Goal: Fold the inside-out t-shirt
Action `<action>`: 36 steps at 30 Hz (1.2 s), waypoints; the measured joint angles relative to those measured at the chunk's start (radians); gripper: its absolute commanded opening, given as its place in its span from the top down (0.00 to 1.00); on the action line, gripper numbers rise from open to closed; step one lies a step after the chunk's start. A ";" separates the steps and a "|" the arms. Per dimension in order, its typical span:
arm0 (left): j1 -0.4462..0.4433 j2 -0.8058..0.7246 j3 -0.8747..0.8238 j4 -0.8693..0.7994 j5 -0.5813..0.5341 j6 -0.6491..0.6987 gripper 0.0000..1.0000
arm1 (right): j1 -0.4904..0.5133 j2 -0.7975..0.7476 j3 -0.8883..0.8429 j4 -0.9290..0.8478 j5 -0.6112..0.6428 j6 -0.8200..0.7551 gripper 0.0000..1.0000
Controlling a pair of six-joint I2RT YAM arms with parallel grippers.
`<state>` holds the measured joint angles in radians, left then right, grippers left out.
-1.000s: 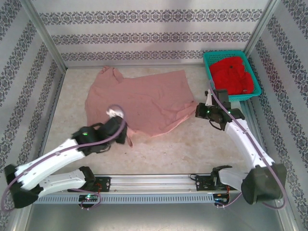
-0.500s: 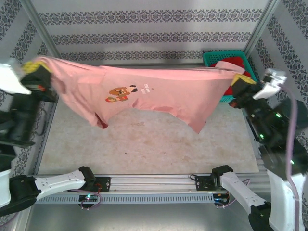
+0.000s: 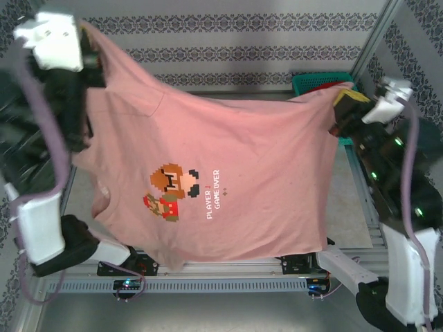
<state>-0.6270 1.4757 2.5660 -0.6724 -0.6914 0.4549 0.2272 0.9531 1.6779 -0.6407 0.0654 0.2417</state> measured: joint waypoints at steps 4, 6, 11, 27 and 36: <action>0.319 0.150 -0.053 -0.074 0.193 -0.180 1.00 | 0.000 0.175 -0.065 0.098 0.029 -0.019 1.00; 0.422 0.232 -0.130 -0.075 0.282 -0.250 1.00 | -0.001 0.287 -0.084 0.151 0.040 -0.026 1.00; 0.575 0.671 -0.026 -0.072 0.463 -0.386 0.61 | -0.012 0.726 -0.020 0.290 0.067 -0.021 0.83; 0.621 0.546 -0.697 -0.004 0.869 -0.741 0.22 | 0.069 0.751 -0.332 0.098 -0.124 0.084 0.45; 0.575 -0.021 -1.471 0.340 1.025 -0.923 0.22 | 0.082 0.728 -0.620 0.055 -0.227 0.154 0.44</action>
<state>-0.0521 1.4551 1.0950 -0.3328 0.3332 -0.4679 0.3092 1.6814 1.0584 -0.5854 -0.1619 0.3954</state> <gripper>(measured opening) 0.776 0.557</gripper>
